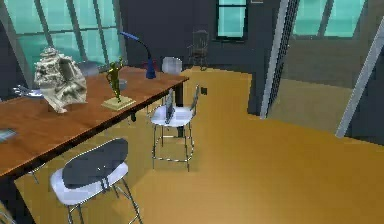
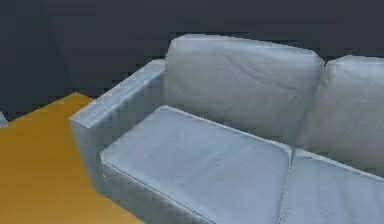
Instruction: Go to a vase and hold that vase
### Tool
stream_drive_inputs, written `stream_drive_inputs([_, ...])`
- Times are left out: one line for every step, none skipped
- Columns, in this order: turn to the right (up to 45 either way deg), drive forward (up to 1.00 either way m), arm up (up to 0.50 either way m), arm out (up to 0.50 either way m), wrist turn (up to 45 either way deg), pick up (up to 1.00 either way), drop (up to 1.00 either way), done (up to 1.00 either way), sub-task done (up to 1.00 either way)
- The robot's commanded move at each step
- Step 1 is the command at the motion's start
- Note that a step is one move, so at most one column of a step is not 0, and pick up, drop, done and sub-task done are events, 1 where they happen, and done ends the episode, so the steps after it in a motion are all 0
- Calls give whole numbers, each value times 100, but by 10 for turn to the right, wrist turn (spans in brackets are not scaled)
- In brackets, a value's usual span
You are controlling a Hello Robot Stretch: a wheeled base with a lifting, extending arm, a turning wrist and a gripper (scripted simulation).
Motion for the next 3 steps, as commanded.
stream_drive_inputs([-150, 0, 0, 0, 0, 0, 0, 0, 0])
stream_drive_inputs([0, 40, 0, 0, 0, 0, 0, 0, 0])
stream_drive_inputs([-450, 0, 0, 0, 0, 0, 0, 0, 0])
